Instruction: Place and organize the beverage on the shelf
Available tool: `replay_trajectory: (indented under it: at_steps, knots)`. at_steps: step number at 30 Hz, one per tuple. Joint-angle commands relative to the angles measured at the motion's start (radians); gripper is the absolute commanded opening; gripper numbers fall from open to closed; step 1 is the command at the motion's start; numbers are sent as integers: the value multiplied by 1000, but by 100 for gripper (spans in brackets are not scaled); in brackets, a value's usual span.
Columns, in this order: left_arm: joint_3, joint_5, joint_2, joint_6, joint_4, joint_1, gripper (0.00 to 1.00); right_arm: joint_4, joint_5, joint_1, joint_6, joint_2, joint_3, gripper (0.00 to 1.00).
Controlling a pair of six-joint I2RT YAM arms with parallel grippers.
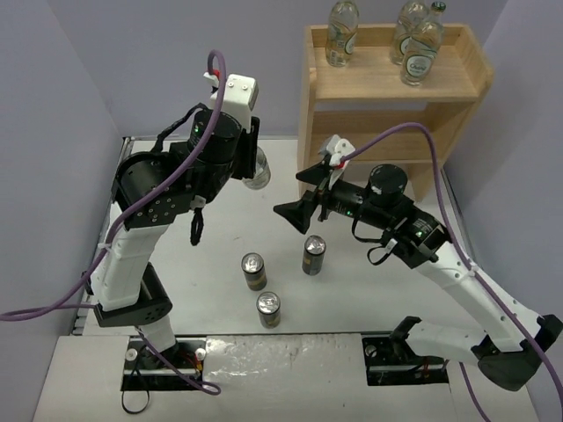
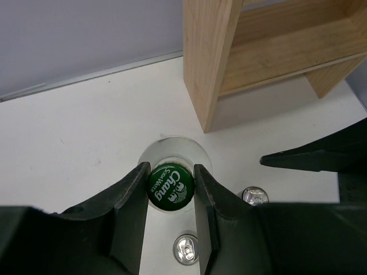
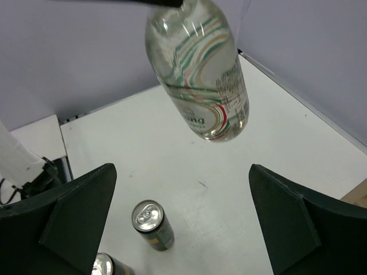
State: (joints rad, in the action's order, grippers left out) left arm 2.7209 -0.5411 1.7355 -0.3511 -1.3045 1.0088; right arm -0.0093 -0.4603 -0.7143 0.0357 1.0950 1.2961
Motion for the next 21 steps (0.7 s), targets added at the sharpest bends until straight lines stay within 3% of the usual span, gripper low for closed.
replay_trajectory:
  at_steps: [1, 5, 10, 17, 21]
  knots:
    - [36, 43, -34, 23, -15, 2, 2, 239, 150, -48, -92, -17, -116, 95]
    - [-42, 53, -86, 20, 33, -1, 3, 370, 100, -73, -98, 60, -147, 93]
    - [-23, 61, -79, 21, 17, -4, 2, 539, 109, -116, -112, 117, -202, 91]
    - [-32, 93, -74, 20, 1, -7, 2, 612, -49, -134, -86, 181, -201, 83]
    - [-33, 124, -76, 17, 2, -7, 3, 675, -69, -136, -74, 181, -218, 72]
